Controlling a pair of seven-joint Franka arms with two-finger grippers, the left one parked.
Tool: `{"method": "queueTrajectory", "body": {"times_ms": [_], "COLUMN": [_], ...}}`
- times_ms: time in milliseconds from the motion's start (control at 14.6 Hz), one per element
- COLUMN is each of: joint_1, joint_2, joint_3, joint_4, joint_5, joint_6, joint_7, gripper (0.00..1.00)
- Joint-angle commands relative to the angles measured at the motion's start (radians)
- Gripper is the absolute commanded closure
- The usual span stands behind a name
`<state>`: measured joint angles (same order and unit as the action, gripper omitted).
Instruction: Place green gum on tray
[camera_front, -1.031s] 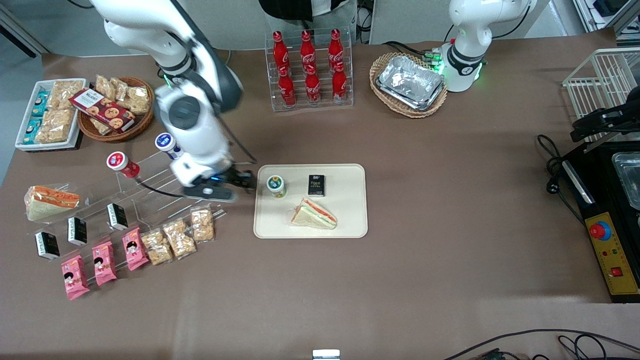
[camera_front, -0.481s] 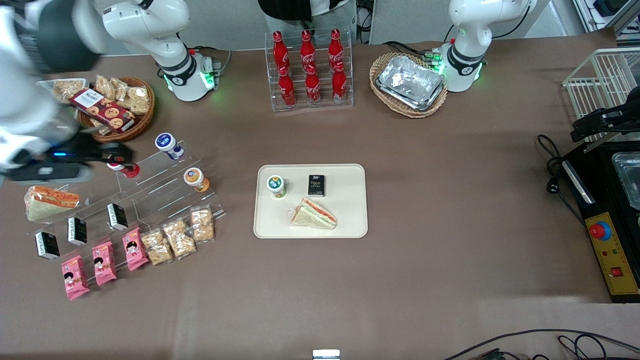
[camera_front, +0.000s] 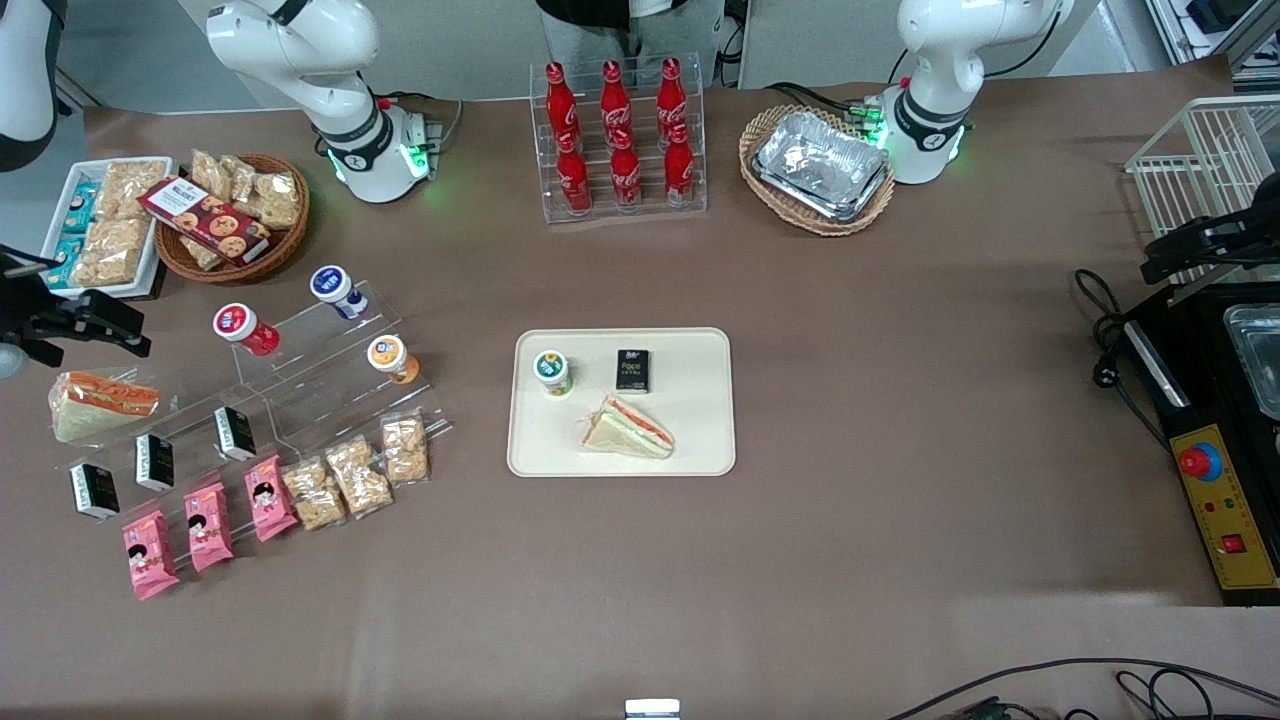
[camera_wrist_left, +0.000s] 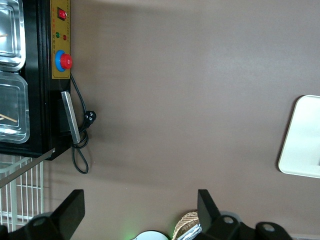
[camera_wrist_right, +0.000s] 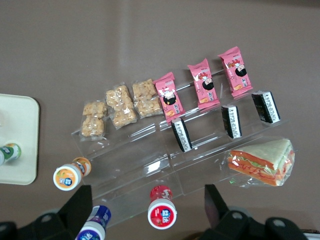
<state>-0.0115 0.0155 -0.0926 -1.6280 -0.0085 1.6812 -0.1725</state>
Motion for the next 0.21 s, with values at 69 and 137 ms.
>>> {"method": "queueTrajectory", "body": {"times_ms": [69, 137], "joint_1": [0.002, 0.002], "joint_2": [0.024, 0.023], "joint_3": [0.017, 0.017], "joint_4": [0.051, 0.045], "joint_5": [0.022, 0.022], "joint_6": [-0.035, -0.04], "joint_7": [0.146, 0.149], "gripper": [0.0, 0.0]}}
